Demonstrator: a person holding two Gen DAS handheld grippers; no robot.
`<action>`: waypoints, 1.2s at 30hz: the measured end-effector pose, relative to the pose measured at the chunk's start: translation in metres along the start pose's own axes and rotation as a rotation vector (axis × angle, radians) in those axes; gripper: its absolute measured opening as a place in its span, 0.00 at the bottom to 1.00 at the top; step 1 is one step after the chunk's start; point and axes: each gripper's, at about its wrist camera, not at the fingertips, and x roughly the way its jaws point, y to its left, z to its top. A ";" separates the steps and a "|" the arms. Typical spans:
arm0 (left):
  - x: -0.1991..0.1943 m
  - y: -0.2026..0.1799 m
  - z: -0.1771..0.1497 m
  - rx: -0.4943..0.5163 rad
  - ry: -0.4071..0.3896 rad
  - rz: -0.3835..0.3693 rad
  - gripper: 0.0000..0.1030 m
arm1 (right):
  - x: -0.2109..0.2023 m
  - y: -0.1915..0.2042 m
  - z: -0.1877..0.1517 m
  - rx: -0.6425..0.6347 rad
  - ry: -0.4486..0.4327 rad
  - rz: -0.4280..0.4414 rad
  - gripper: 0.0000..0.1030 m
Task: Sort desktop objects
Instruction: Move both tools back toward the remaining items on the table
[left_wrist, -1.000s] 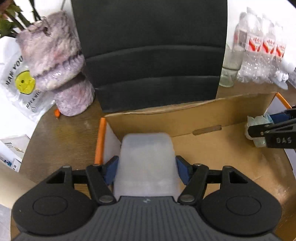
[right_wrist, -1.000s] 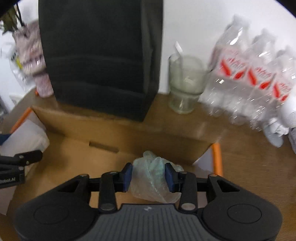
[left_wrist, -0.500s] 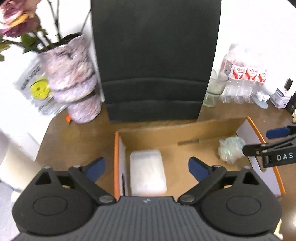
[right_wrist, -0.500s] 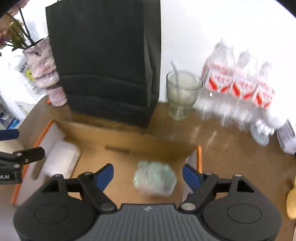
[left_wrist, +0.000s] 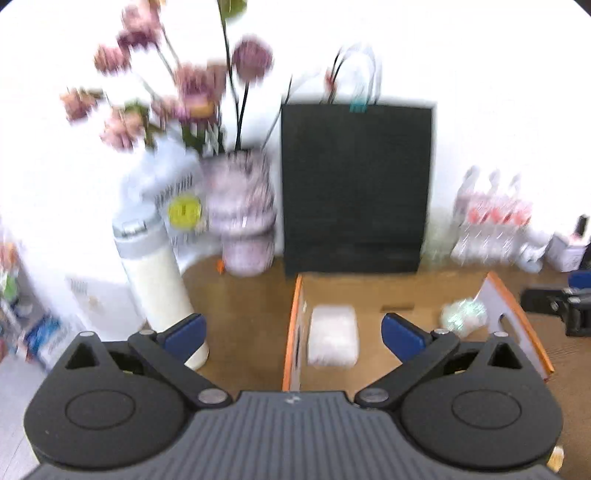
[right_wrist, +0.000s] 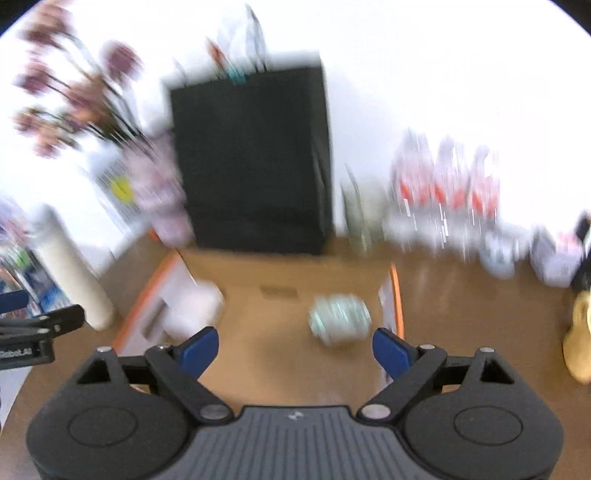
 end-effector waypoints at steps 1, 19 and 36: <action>-0.008 -0.002 -0.008 0.009 -0.033 -0.006 1.00 | -0.013 0.005 -0.012 -0.012 -0.082 -0.002 0.96; -0.079 0.018 -0.152 -0.028 -0.005 -0.090 1.00 | -0.080 0.053 -0.176 -0.083 -0.190 0.055 1.00; -0.171 0.014 -0.259 -0.055 0.045 -0.116 1.00 | -0.175 0.074 -0.307 0.055 -0.213 0.158 1.00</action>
